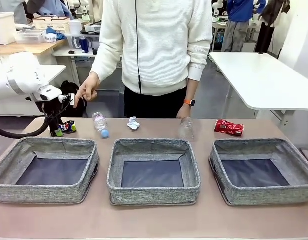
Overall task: Sort the waste into the appropriate baskets.
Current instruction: Pick up the waste item pointed out by the person.
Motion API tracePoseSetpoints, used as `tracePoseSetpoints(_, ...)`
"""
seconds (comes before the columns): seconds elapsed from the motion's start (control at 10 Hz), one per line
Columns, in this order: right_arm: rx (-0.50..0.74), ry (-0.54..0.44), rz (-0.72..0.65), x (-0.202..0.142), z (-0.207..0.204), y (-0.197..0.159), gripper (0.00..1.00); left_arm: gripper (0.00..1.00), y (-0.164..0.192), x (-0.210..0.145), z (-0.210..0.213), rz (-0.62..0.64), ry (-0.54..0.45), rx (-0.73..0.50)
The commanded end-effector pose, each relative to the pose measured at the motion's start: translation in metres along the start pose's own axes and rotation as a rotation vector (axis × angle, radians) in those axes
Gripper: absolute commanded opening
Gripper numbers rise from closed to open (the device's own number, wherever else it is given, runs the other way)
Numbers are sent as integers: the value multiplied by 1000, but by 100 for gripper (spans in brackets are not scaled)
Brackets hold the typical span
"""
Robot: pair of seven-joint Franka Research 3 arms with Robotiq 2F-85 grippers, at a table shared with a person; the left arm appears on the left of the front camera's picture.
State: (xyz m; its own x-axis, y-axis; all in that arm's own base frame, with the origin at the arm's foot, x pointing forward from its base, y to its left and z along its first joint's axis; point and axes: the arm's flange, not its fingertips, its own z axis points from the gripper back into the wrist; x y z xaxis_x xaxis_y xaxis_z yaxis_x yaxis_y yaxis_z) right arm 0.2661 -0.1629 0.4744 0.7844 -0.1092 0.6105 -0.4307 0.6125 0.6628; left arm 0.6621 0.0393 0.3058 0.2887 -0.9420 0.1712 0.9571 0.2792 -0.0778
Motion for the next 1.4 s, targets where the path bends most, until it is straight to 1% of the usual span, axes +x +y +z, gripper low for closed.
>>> tracePoseSetpoints(0.0,16,-18,24,4,0,0,100,100,11,0,6,-5,4,-17)
tracePoseSetpoints(0.2,16,-18,24,4,0,0,100,100,13,1,7,-4,0,-21)
tracePoseSetpoints(0.3,16,-18,24,4,0,0,100,65,13,2,7,-5,-5,-29)
tracePoseSetpoints(0.4,16,-18,24,4,0,0,100,41,13,2,7,1,2,-48)
tracePoseSetpoints(0.5,16,-18,24,4,0,0,100,6,13,1,8,2,2,-49)
tracePoseSetpoints(0.6,16,-18,24,4,0,0,100,0,12,1,9,5,-3,-55)
tracePoseSetpoints(0.8,16,-18,24,4,0,0,100,0,12,1,10,3,0,-54)
tracePoseSetpoints(0.9,16,-18,24,4,0,0,100,3,12,1,11,0,0,-55)
tracePoseSetpoints(1.0,16,-18,24,4,0,0,100,0,11,1,12,1,-1,-55)
tracePoseSetpoints(1.3,16,-18,24,4,0,0,100,0,9,-1,15,5,-3,-50)
